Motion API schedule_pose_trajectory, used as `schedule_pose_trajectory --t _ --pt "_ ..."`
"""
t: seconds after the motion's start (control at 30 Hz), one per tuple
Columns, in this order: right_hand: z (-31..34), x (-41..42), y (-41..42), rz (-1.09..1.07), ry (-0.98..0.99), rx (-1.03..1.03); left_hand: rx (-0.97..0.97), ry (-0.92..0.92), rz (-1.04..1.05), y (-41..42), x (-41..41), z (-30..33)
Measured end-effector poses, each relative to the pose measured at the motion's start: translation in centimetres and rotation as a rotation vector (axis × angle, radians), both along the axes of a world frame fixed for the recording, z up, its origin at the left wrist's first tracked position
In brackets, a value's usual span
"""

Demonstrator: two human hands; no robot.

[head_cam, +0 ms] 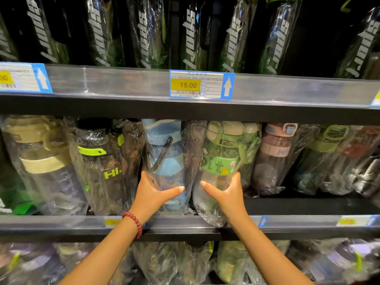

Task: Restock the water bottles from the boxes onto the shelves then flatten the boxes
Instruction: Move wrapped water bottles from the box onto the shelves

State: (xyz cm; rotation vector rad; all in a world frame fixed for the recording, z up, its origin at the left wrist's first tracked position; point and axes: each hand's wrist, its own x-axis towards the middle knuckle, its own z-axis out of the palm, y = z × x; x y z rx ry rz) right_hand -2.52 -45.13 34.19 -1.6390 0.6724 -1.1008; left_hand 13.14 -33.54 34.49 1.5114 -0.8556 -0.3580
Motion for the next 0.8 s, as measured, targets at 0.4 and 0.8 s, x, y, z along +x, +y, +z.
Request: schedule_pose_trajectory --t 0.4,0.8 --pt "-0.2 0.4 -0.3 -0.009 0.052 0.021 0.064 -0.04 -0.043 -0.2 1.2 -1.2" --pt "-0.5 0.3 -1.1 0.039 0.109 0.086 0.104 -0.026 -0.019 -0.2 1.1 -0.8"
